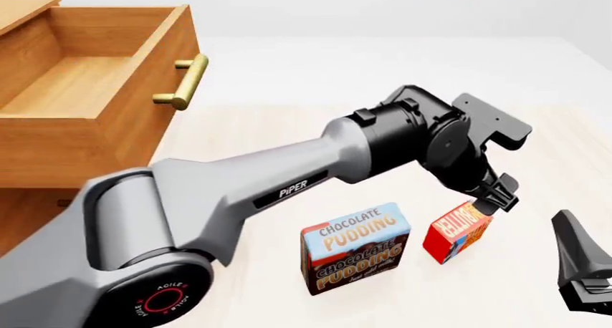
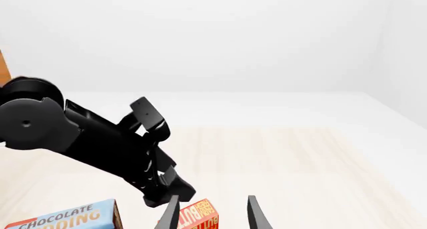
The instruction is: Put the butter at the back in the top drawer of the cabinet and close it.
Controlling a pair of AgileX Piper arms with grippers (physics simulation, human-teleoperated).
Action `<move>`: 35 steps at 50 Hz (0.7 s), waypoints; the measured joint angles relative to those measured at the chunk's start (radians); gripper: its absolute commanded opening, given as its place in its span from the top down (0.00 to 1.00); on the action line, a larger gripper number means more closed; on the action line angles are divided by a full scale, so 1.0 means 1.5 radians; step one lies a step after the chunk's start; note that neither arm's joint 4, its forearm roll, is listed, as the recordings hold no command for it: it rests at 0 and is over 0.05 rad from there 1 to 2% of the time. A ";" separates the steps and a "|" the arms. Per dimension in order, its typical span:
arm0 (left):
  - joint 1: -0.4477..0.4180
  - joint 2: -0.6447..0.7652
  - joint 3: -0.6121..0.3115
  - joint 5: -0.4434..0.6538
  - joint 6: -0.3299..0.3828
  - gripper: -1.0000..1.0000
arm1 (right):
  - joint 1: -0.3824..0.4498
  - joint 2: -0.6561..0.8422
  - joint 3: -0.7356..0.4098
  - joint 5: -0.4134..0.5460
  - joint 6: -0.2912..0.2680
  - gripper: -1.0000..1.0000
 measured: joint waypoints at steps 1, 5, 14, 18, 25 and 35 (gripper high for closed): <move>0.000 0.001 0.000 0.000 -0.001 0.00 | 0.000 0.000 0.000 0.000 0.000 0.00; 0.000 0.005 -0.001 -0.002 -0.003 0.00 | 0.000 0.000 0.000 0.000 0.000 0.00; 0.002 0.012 -0.003 -0.005 -0.007 0.00 | 0.000 0.000 0.000 0.000 0.000 0.00; 0.002 0.015 -0.003 -0.006 -0.009 0.00 | 0.000 0.000 0.000 0.000 0.000 0.00; 0.000 0.021 -0.005 -0.007 -0.013 0.00 | 0.000 0.000 0.000 0.000 0.000 0.00; -0.003 0.029 -0.009 -0.006 -0.017 0.00 | 0.000 0.000 0.000 0.000 0.000 0.00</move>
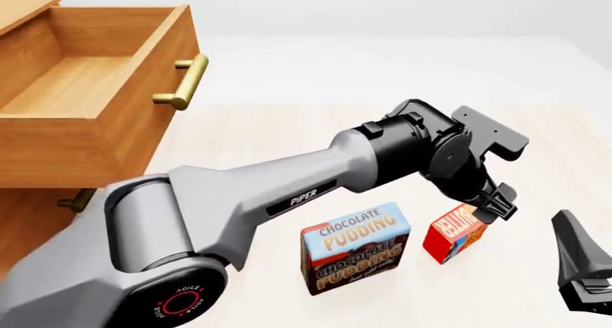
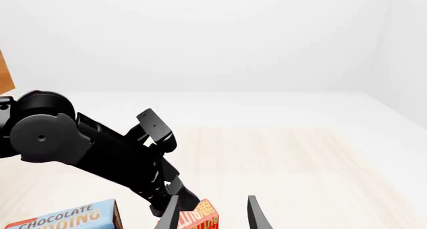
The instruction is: Put the butter at the back in the top drawer of the cabinet and close it.
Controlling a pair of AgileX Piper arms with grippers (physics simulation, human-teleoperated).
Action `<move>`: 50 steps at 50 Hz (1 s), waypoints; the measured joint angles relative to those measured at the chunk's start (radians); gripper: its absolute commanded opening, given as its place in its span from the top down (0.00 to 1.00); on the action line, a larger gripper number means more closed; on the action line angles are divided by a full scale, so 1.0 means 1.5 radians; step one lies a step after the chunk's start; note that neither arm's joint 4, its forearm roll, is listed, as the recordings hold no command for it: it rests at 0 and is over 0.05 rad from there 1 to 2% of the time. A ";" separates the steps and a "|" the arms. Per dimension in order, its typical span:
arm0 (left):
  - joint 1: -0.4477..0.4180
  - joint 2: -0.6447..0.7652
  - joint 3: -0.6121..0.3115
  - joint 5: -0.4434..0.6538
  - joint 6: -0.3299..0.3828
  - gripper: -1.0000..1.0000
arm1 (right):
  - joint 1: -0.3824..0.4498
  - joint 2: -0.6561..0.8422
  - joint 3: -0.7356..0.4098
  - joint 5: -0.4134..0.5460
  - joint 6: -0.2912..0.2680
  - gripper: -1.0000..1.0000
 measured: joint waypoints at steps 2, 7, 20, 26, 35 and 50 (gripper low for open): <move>0.000 0.001 -0.001 0.000 -0.001 0.00 | 0.000 0.000 0.000 0.000 0.000 0.00; 0.000 0.005 -0.004 0.001 -0.002 0.00 | 0.000 0.000 0.000 0.000 0.000 0.00; -0.001 0.013 -0.003 -0.003 -0.006 0.00 | 0.000 0.000 0.000 0.000 0.000 0.00; -0.001 0.015 -0.001 -0.004 -0.008 0.00 | 0.000 0.000 0.000 0.000 0.000 0.00; -0.003 0.010 0.015 -0.012 -0.012 0.00 | 0.000 0.000 0.000 0.000 0.000 0.00; -0.006 0.009 0.033 -0.022 -0.018 0.00 | 0.000 0.000 0.000 0.000 0.000 0.00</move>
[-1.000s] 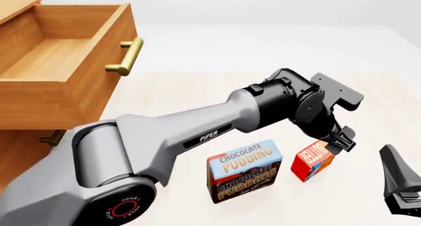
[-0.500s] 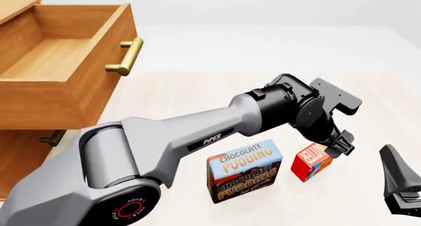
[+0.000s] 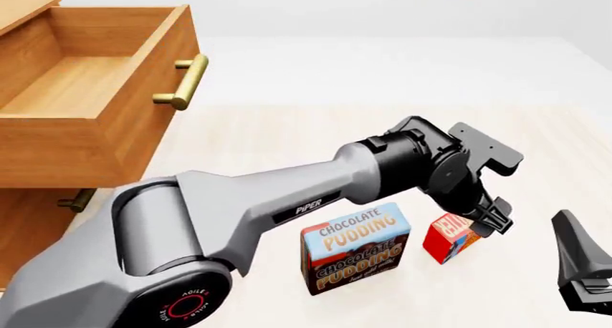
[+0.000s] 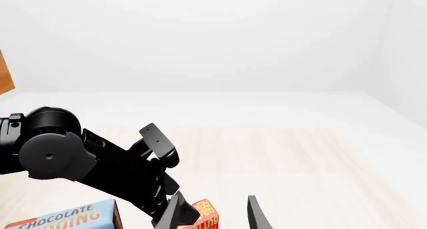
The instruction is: Put the butter at the back in the top drawer of the cabinet and close it.
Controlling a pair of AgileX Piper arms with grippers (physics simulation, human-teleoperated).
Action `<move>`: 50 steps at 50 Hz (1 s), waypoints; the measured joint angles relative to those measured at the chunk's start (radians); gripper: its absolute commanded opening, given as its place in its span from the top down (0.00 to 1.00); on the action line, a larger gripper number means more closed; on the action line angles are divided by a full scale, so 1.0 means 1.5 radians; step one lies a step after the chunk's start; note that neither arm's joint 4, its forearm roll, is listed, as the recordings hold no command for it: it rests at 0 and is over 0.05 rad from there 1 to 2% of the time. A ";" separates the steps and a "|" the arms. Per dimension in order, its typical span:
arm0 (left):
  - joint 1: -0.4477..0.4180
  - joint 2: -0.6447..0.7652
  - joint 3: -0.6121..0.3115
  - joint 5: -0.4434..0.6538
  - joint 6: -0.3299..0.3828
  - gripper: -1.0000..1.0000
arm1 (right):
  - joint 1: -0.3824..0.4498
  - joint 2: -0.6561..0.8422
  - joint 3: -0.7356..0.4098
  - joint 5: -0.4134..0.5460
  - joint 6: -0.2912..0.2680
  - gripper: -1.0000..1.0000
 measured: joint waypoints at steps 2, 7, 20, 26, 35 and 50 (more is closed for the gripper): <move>0.000 0.001 0.001 -0.001 -0.001 0.00 | 0.000 0.000 0.000 0.000 0.000 0.00; 0.000 0.003 0.001 -0.001 -0.002 0.00 | 0.000 0.000 0.000 0.000 0.000 0.00; 0.002 0.007 0.006 -0.006 -0.004 0.00 | 0.000 0.000 0.000 0.000 0.000 0.00; 0.001 0.009 0.010 -0.009 -0.007 0.00 | 0.000 0.000 0.000 0.000 0.000 0.00; 0.002 0.019 0.006 -0.010 -0.010 0.00 | 0.000 0.000 0.000 0.000 0.000 0.00; 0.008 0.044 -0.016 -0.006 -0.013 0.00 | -0.001 0.000 0.000 -0.001 0.000 0.00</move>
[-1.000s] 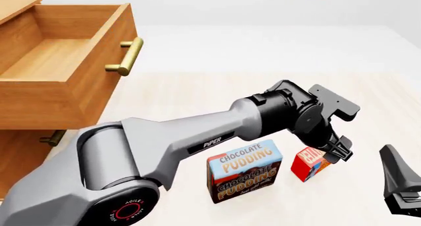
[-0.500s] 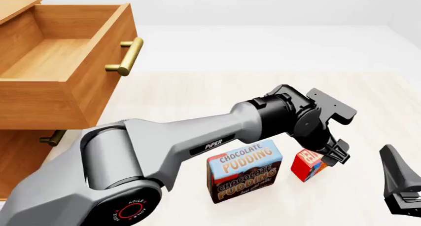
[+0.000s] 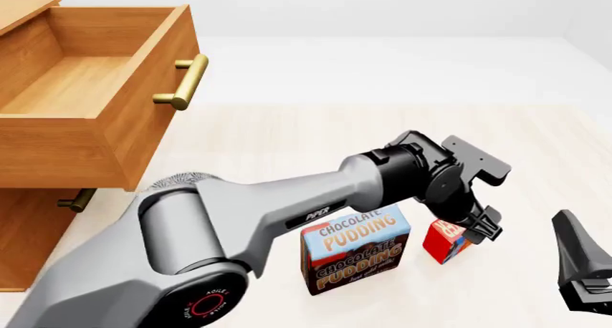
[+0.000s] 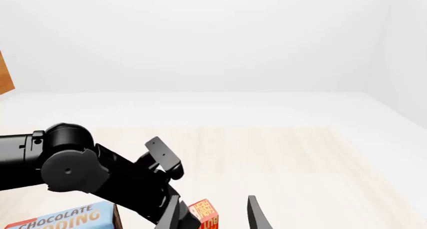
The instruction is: Put the butter at the back in the top drawer of the cabinet and close it.
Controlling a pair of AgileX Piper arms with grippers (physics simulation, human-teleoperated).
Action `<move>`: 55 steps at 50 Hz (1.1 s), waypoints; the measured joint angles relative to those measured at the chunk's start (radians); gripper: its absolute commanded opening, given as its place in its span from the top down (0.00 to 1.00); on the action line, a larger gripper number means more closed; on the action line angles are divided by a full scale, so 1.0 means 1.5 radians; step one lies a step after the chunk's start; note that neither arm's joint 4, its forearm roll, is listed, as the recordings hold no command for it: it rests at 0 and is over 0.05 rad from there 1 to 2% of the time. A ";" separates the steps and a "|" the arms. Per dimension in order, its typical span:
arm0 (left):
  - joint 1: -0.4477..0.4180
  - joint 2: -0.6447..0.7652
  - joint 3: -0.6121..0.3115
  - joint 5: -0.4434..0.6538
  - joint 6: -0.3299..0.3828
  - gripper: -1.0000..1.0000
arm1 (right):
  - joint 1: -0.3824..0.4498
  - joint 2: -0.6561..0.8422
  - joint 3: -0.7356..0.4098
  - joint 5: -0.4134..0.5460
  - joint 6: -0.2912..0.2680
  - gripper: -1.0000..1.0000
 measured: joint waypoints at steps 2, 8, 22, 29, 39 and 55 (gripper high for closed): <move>0.001 0.004 -0.004 0.001 0.000 0.00 | 0.000 0.000 0.000 0.000 0.000 0.00; 0.001 0.013 -0.012 0.003 -0.001 0.00 | 0.000 0.000 0.000 0.000 0.000 0.00; -0.002 0.019 -0.006 -0.002 -0.004 0.00 | 0.001 0.000 0.000 0.001 0.000 0.00; -0.003 0.021 -0.003 -0.005 -0.005 0.00 | 0.001 0.000 0.000 0.001 0.000 0.00; -0.003 0.023 0.000 -0.008 -0.006 0.00 | 0.001 0.000 0.000 0.001 0.000 0.00; -0.006 0.021 0.014 -0.016 -0.011 0.00 | 0.001 0.000 0.000 0.001 0.000 0.00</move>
